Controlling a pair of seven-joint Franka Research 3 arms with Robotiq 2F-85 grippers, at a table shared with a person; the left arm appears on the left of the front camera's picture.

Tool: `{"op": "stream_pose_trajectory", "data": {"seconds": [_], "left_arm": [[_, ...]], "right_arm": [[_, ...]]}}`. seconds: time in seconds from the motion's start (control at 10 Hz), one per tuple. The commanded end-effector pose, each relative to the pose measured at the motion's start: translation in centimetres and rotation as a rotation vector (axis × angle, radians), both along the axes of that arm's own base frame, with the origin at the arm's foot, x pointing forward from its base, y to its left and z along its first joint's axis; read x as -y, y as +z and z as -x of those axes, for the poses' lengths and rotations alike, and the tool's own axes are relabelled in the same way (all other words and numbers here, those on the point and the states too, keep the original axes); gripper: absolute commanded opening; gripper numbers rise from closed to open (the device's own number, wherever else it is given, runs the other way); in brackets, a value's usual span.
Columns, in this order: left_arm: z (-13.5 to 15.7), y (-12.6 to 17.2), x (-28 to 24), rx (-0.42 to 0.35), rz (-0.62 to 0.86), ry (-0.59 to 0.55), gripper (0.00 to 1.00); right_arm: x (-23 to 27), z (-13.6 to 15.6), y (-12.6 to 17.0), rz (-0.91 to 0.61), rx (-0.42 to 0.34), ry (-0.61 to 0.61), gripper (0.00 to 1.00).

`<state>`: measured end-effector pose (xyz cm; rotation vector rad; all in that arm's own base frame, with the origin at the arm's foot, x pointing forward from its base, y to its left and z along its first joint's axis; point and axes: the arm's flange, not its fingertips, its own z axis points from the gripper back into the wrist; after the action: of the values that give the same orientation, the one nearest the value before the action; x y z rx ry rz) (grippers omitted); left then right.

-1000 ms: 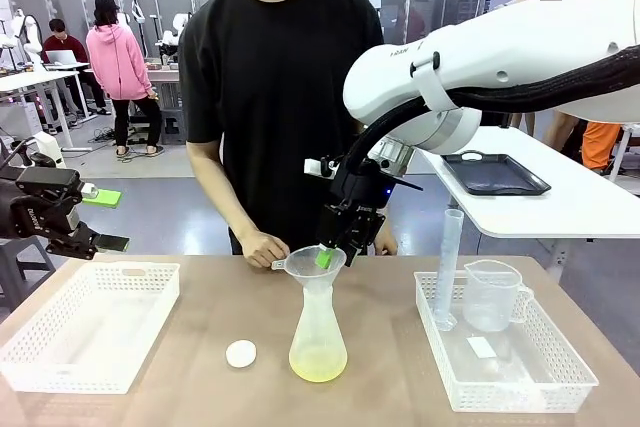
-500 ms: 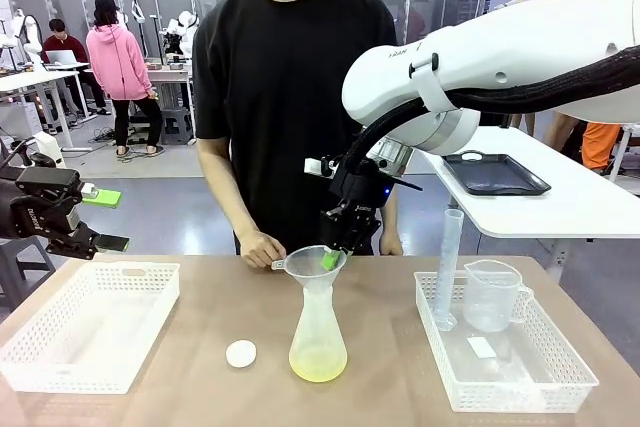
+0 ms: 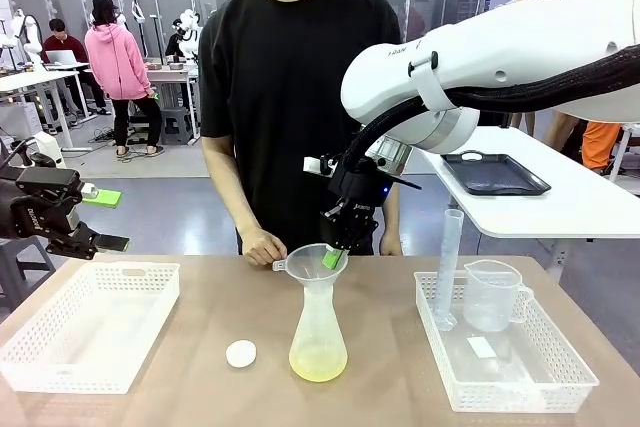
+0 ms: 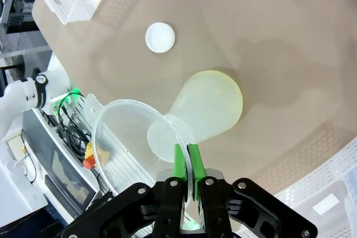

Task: Prepare the solutions needed for the experiment.
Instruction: Once the solution is in the Big flask , pick up the Plastic Funnel and place it back into the right Organizing basket.

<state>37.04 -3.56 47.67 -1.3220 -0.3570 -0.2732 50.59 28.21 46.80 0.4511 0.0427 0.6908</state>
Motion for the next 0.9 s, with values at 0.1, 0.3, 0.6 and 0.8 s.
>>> {"op": "stream_pose_trajectory", "data": {"seconds": [0.1, 0.3, 0.6, 0.8], "left_arm": [[-0.2, 0.1, 0.2, 0.010, 0.031, 0.002, 1.00], [-0.2, 0.1, 0.2, 0.010, 0.031, 0.002, 1.00], [-0.2, 0.1, 0.2, 0.010, 0.031, 0.002, 1.00], [-0.2, 0.1, 0.2, 0.010, 0.031, 0.002, 1.00]], "right_arm": [[-0.8, 0.4, 0.8, 0.029, -0.005, -0.028, 0.00], [-1.1, 1.1, 2.3, -0.004, 0.011, -0.007, 0.00], [-1.1, 2.3, 4.9, 0.010, 0.058, -0.014, 0.00], [-0.9, 3.1, 7.3, 0.008, 0.105, -0.008, 0.00]]}}
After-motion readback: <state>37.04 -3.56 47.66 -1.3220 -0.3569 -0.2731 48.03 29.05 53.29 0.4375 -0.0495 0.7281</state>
